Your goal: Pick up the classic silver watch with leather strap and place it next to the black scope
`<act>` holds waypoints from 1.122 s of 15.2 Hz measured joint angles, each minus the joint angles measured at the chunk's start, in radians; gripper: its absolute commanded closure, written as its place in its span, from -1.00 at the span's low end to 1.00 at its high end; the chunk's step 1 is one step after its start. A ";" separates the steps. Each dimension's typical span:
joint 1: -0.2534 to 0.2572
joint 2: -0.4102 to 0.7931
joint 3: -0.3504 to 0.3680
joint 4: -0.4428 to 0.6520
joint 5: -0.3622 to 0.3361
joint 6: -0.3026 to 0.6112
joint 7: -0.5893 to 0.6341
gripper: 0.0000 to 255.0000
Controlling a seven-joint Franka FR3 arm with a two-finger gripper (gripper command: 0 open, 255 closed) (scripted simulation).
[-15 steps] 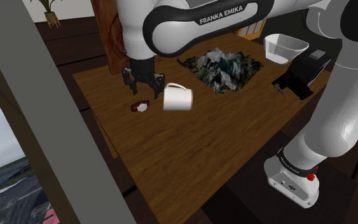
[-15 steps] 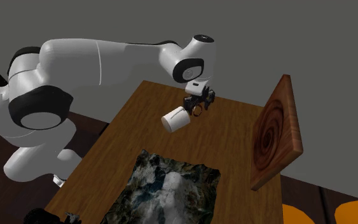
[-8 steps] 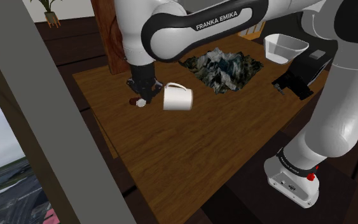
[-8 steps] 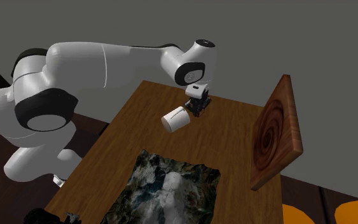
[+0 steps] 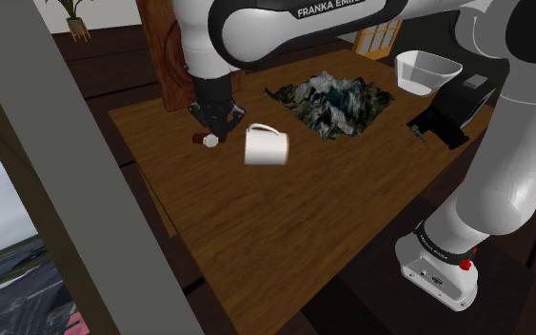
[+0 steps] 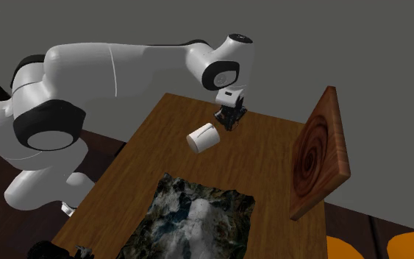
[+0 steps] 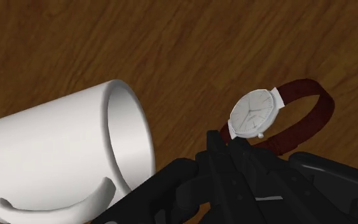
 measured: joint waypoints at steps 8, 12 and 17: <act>0.011 -0.007 0.007 0.105 0.009 -0.108 -0.011 1.00; 0.020 -0.003 0.008 0.163 0.008 -0.162 -0.015 1.00; 0.037 0.009 0.009 0.245 0.001 -0.234 -0.018 1.00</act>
